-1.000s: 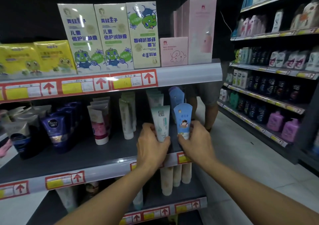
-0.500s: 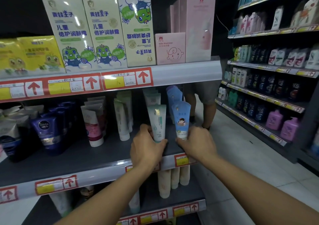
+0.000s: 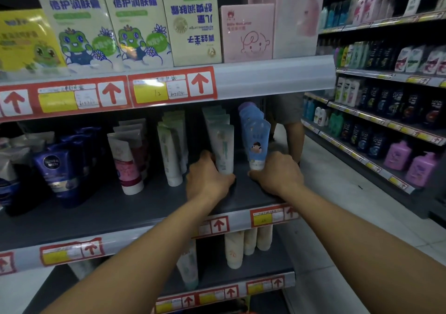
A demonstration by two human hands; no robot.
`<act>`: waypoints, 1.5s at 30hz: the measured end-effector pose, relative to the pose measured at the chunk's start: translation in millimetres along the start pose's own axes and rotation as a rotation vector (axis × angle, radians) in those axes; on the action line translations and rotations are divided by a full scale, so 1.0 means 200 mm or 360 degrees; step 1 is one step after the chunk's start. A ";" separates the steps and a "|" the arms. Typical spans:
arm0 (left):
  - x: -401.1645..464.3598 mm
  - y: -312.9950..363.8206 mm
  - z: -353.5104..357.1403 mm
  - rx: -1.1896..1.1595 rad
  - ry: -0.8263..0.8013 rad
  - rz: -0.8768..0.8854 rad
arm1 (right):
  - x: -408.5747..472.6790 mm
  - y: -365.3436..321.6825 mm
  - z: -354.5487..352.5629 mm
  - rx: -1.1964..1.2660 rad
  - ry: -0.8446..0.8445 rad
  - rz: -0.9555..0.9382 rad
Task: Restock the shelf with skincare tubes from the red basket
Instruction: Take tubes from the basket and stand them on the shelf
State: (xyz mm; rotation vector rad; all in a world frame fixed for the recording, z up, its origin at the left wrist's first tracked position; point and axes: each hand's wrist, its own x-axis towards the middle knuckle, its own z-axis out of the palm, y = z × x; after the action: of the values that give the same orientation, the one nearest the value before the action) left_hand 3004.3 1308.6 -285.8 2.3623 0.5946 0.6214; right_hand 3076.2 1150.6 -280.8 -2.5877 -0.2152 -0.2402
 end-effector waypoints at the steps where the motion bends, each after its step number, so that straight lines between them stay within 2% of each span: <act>1: 0.01 0.00 0.00 0.0008 0.0001 -0.0001 | 0.01 0.00 0.01 0.0006 0.0006 0.0003; 27: 0.03 -0.06 0.05 -0.0060 0.0082 0.0103 | 0.07 0.02 0.09 0.0128 0.0083 -0.0066; 39: 0.05 -0.09 0.06 -0.0026 -0.0040 0.0055 | 0.08 0.03 0.10 0.0038 0.0044 -0.0079; 45: 0.03 -0.09 0.01 0.0031 -0.0169 0.0064 | 0.05 0.00 0.04 -0.0142 -0.0022 -0.0078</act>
State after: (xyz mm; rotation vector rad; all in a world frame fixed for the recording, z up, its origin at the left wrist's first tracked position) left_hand 3005.6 1323.9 -298.0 2.4137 0.5098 0.5059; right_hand 3086.3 1156.2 -285.0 -2.6755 -0.2791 -0.2553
